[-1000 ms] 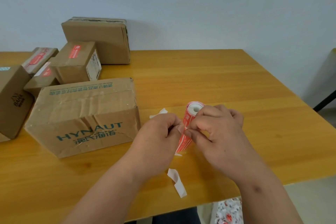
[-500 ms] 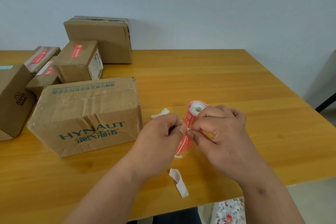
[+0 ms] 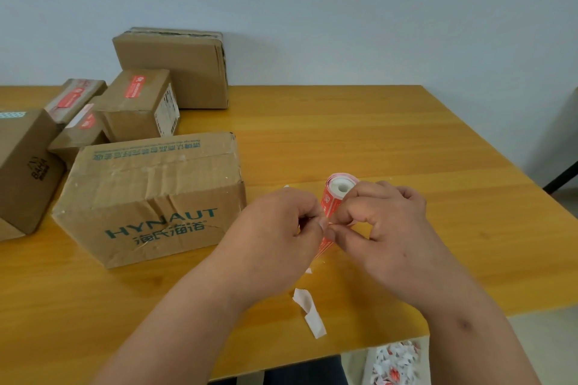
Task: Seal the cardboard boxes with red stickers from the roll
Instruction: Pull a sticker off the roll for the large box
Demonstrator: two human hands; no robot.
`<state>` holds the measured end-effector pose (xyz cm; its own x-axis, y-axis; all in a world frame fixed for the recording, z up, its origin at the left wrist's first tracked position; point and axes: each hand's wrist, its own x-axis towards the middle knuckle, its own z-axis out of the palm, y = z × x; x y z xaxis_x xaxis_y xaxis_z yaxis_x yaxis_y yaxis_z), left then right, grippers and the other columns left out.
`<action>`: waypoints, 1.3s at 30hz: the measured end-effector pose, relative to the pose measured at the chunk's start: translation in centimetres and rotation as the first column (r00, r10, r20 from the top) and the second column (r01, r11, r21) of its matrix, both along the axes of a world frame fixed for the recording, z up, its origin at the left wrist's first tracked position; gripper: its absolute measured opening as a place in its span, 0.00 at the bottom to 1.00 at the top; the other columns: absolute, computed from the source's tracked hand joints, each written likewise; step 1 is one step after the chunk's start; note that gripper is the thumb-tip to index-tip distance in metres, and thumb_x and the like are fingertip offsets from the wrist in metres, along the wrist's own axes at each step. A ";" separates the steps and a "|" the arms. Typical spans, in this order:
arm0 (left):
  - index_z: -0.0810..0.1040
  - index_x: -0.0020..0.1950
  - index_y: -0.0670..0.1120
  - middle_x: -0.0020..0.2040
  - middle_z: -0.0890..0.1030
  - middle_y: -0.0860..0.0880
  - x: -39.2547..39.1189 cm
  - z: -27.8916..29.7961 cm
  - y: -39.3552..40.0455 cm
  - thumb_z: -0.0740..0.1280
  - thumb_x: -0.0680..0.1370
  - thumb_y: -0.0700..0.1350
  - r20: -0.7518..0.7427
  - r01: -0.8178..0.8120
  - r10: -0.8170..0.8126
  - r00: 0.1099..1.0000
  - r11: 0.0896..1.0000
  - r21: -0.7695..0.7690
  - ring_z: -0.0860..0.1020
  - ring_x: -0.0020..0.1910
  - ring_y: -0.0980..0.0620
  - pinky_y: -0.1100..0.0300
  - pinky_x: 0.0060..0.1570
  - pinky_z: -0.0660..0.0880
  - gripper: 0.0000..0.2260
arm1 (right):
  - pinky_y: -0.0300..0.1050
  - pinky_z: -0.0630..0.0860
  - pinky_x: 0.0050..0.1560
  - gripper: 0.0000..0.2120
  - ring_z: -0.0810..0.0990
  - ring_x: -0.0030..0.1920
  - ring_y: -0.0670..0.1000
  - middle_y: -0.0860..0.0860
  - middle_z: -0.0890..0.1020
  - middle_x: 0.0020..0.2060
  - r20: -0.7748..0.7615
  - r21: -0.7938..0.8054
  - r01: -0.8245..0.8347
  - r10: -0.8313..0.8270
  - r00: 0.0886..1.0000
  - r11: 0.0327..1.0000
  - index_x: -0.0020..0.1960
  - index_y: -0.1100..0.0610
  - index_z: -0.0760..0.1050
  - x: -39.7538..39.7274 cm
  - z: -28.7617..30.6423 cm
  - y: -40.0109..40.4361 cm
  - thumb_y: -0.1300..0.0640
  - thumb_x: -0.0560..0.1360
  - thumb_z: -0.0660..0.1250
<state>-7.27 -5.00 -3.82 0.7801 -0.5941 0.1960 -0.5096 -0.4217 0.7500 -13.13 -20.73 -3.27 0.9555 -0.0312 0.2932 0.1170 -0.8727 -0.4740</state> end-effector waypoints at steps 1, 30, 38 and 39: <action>0.75 0.35 0.49 0.29 0.72 0.53 0.0 -0.1 0.0 0.65 0.78 0.44 0.003 0.000 0.000 1.000 1.000 -0.008 0.69 0.31 0.57 0.57 0.31 0.68 0.11 | 0.47 0.55 0.61 0.04 0.73 0.50 0.41 0.38 0.77 0.39 0.004 0.005 -0.001 0.001 1.000 1.000 0.34 0.39 0.74 0.0 -0.1 0.0 0.43 0.68 0.64; 0.76 0.37 0.45 0.28 0.67 0.53 0.3 0.3 0.5 0.65 0.79 0.47 -0.345 0.030 -0.056 0.937 0.996 -0.080 0.64 0.27 0.56 0.62 0.29 0.64 0.12 | 0.43 0.52 0.63 0.06 0.73 0.51 0.40 0.39 0.78 0.40 -0.031 0.041 -0.010 0.011 0.999 0.999 0.36 0.40 0.75 -0.1 0.5 -0.1 0.42 0.64 0.72; 0.77 0.39 0.45 0.28 0.67 0.54 0.4 0.6 0.6 0.65 0.80 0.49 -0.367 0.005 -0.044 0.929 0.994 -0.105 0.63 0.28 0.56 0.61 0.30 0.63 0.12 | 0.47 0.54 0.62 0.08 0.72 0.50 0.42 0.41 0.77 0.37 0.001 0.008 -0.010 0.010 1.000 1.000 0.36 0.47 0.78 0.3 -0.1 -0.2 0.42 0.65 0.68; 0.77 0.39 0.45 0.29 0.67 0.53 0.4 0.5 0.6 0.65 0.80 0.49 -0.384 -0.003 -0.040 0.923 0.994 -0.110 0.64 0.29 0.55 0.60 0.30 0.64 0.12 | 0.47 0.54 0.62 0.08 0.72 0.50 0.42 0.41 0.77 0.37 0.001 0.003 -0.010 0.010 1.000 1.000 0.36 0.47 0.78 0.2 -0.1 -0.1 0.43 0.65 0.68</action>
